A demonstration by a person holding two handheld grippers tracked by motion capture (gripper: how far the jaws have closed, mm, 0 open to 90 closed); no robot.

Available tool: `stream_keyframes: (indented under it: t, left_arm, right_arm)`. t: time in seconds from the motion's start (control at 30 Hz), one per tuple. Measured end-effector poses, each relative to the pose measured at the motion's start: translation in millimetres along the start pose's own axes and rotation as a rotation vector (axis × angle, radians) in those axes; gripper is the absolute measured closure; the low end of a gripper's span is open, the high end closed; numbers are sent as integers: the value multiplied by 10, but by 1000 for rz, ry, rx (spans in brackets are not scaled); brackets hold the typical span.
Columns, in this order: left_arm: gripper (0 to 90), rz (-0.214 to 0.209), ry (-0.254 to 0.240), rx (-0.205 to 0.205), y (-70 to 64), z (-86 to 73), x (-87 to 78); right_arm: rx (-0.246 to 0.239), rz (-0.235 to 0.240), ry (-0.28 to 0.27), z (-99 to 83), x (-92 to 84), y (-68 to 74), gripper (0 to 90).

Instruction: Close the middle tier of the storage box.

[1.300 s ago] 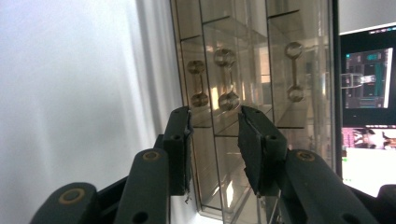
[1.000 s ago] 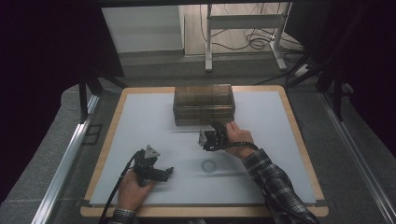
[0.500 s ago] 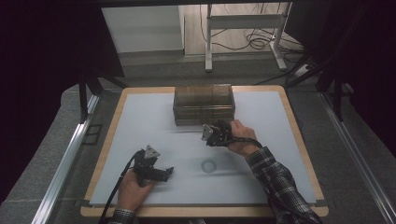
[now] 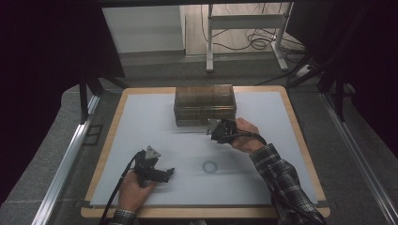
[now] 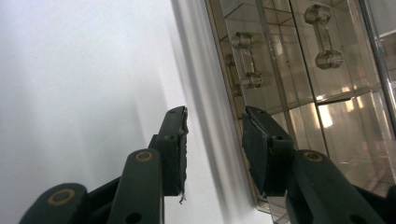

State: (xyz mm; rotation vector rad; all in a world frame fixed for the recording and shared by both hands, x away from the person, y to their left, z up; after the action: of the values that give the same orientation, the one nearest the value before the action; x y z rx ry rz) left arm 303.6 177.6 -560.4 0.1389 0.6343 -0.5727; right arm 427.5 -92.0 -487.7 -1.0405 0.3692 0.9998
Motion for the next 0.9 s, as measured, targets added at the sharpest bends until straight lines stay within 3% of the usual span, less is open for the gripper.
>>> stream_keyframes:
  t: [0.23, 0.33, 0.5, 0.9]
  left_arm:
    - [0, 0, 0, 0, 0, 0, 0]
    - [0, 0, 0, 0, 0, 0, 0]
    - [0, 0, 0, 0, 0, 0, 0]
    - [0, 0, 0, 0, 0, 0, 0]
  right_arm:
    - [66, 68, -20, -44, -31, -119, 593]
    - [73, 82, -20, -69, -33, -159, 602]
    - [131, 113, -41, -102, -65, -254, 615]
    - [239, 145, -77, -163, -151, -521, 668]
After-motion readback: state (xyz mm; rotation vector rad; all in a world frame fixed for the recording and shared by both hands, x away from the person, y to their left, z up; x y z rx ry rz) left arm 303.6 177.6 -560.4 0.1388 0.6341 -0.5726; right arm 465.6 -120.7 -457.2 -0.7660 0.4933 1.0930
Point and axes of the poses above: each handheld gripper's, and its own axes: x roughly forward along the jaws, z roughly out of its top, y roughly to its left, the point moved 1 cm from there along x, roughly forward along the jaws, and after that the axes turned 10 degrees about -y, right-handed, at the moved point
